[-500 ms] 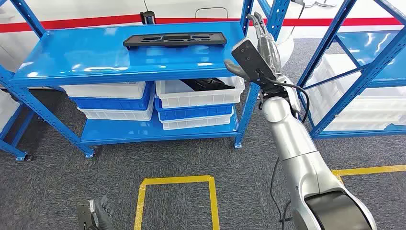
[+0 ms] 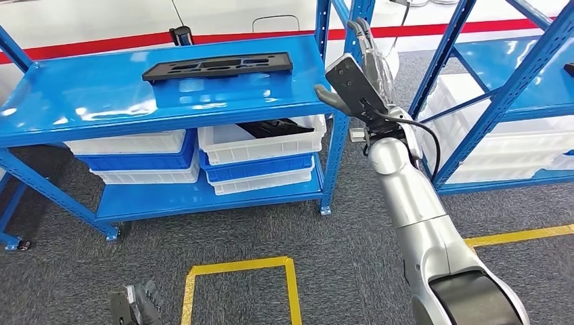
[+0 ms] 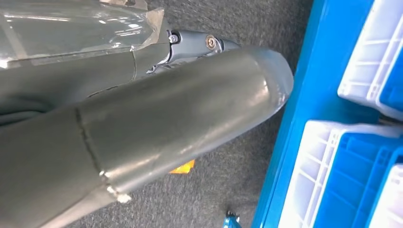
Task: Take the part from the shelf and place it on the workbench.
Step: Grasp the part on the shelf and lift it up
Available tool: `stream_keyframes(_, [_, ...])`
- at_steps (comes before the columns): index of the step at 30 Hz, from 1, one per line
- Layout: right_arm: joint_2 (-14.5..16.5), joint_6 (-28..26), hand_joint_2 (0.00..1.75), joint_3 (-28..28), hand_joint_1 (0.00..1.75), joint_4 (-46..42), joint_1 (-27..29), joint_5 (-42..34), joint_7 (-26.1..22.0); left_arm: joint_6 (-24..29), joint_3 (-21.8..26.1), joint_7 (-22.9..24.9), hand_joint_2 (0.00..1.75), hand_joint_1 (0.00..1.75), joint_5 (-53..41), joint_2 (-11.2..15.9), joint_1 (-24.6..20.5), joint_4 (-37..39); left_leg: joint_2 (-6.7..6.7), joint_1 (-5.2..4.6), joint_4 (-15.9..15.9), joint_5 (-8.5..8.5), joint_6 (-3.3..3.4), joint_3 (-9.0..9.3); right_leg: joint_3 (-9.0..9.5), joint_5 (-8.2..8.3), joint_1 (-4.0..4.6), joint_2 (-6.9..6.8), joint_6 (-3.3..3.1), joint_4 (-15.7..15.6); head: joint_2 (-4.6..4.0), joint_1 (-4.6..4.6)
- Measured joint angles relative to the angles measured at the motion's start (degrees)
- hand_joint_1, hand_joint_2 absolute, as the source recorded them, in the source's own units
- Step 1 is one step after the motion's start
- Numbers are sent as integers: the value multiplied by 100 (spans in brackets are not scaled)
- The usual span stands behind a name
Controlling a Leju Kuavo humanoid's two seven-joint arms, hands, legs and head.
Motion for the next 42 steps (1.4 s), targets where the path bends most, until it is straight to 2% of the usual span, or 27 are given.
stream_keyframes(1, [1,1,175,0,0,-9,1,-1,7,-1,1,-1,0,0,2,0,1,0,0,-13,-437,296,50,152,54,-38,7,7,7,-3,0,1])
stream_keyframes(2, [0,3,175,0,0,-17,-3,-1,12,-3,0,-1,0,0,2,0,-1,0,3,-34,-818,474,92,298,101,-73,24,15,24,-7,0,3])
stream_keyframes(3, [-2,6,175,0,0,-26,-10,-2,16,-5,-1,-2,0,0,2,-1,-5,0,1,-58,-1090,547,125,408,132,-105,33,23,49,-17,0,6])
stream_keyframes(5, [-8,13,175,1,0,-44,-14,-4,21,-18,-3,-3,0,0,4,-8,-10,-1,-9,-100,-1281,477,177,500,174,-106,55,37,129,-16,0,7])
stream_keyframes(8, [-22,14,175,1,0,-69,-14,-4,21,-31,-2,-7,0,0,12,-27,-8,0,-22,-95,-1376,559,298,704,161,-166,64,18,219,181,0,17])
stream_keyframes(9, [-30,14,175,0,0,-75,-19,-4,21,-32,-2,-8,0,0,14,-31,-12,0,-20,-87,-1382,571,323,765,56,-275,56,8,215,390,0,23])
stream_keyframes(11, [-48,16,175,0,0,-84,-11,-9,21,-36,-2,-8,0,0,16,-36,-16,0,-20,-90,-1380,539,341,795,-359,-552,41,-2,196,1081,0,32])
stream_keyframes(13, [-67,32,175,1,0,-86,28,-26,21,-43,-2,-9,0,0,39,-45,-6,1,-32,-92,-1375,495,339,812,-753,-703,36,-4,234,1585,0,32])
stream_keyframes(14, [-78,44,175,2,0,-87,45,-40,21,-47,-2,-10,0,0,60,-53,1,2,-41,-92,-1371,470,330,834,-798,-634,35,-5,289,1531,0,34])
stream_keyframes(15, [-87,64,175,2,0,-92,57,-60,18,-52,-1,-12,0,0,87,-61,7,2,-51,-92,-1366,440,317,869,-730,-459,35,-9,348,1249,0,36])
stream_keyframes(16, [-94,85,175,2,0,-103,61,-89,13,-57,-1,-15,0,0,113,-68,11,2,-59,-92,-1362,405,297,909,-575,-213,34,-20,390,802,0,37])
stream_keyframes(17, [-99,110,175,3,0,-115,64,-129,6,-64,0,-17,0,0,142,-73,13,2,-61,-96,-1358,370,273,951,-437,-1,40,-33,385,398,0,32])
stream_keyframes(19, [-88,187,175,6,0,-146,72,-235,-13,-81,1,-21,0,0,194,-79,14,2,-57,-104,-1359,309,212,985,-275,177,71,-63,269,-46,0,32])
stream_keyframes(21, [-58,299,175,10,0,-195,93,-342,-23,-91,0,-25,0,0,242,-90,23,2,-46,-111,-1325,285,154,991,-239,176,77,-68,138,-72,0,29])
stream_keyframes(23, [6,425,175,20,0,-257,103,-426,-22,-93,1,-33,0,0,282,-91,33,2,-35,-102,-1193,223,100,952,-159,212,23,-61,72,-95,0,27])
stream_keyframes(25, [116,537,175,71,0,-288,89,-468,-11,-96,0,-39,0,0,303,-82,30,2,-30,-75,-714,14,30,695,-81,192,-16,-57,21,-113,0,18])
stream_keyframes(27, [262,614,175,185,0,-287,99,-472,10,-98,-1,-41,0,0,309,-82,34,2,-30,-49,56,-265,-41,217,-51,155,-16,-46,-26,-113,0,4])
stream_keyframes(28, [344,635,131,257,0,-281,120,-468,20,-97,-1,-41,0,0,311,-81,38,2,-29,-38,298,-318,-64,13,-38,138,-15,-37,-37,-112,0,4])
stream_keyframes(29, [429,647,87,334,0,-272,141,-464,29,-96,-1,-41,0,0,315,-81,41,2,-28,-29,365,-276,-79,-109,-23,119,-15,-26,-41,-110,0,3])
stream_keyframes(30, [513,650,44,415,0,-262,155,-464,33,-94,-1,-40,0,0,317,-81,41,2,-26,-22,150,-84,-81,-89,2,96,-16,-13,-32,-109,0,3])
stream_keyframes(31, [594,653,0,492,0,-255,162,-477,40,-92,-2,-39,0,0,316,-80,39,2,-22,-17,-258,194,-74,42,36,69,-17,-5,-18,-109,0,2])
stream_keyframes(32, [663,657,0,560,0,-250,164,-502,48,-91,-4,-37,0,0,314,-80,35,2,-15,-17,-709,451,-59,212,69,41,-13,0,2,-108,0,3])
stream_keyframes(33, [726,663,0,623,0,-247,164,-532,54,-91,-8,-33,0,0,309,-80,26,2,-7,-26,-1092,605,-33,361,92,14,-2,3,27,-110,0,4])
stream_keyframes(34, [770,671,0,670,0,-248,164,-561,62,-90,-15,-28,0,0,302,-83,18,2,-3,-40,-1305,668,-1,461,96,-10,13,3,54,-112,0,5])
stream_keyframes(36, [824,690,0,743,0,-248,175,-610,87,-82,-28,-14,0,0,295,-98,8,2,-9,-65,-1378,669,42,511,89,-41,44,-2,91,-109,0,9])
stream_keyframes(39, [855,705,0,805,0,-249,190,-671,130,-64,-37,1,0,0,295,-120,2,2,-31,-83,-1383,774,24,525,99,-56,72,-13,87,-89,0,19])
stream_keyframes(42, [859,706,0,818,0,-263,204,-688,173,-48,-43,18,0,0,290,-122,-3,2,-46,-134,-1380,757,53,523,102,-58,69,-28,94,-116,0,19])
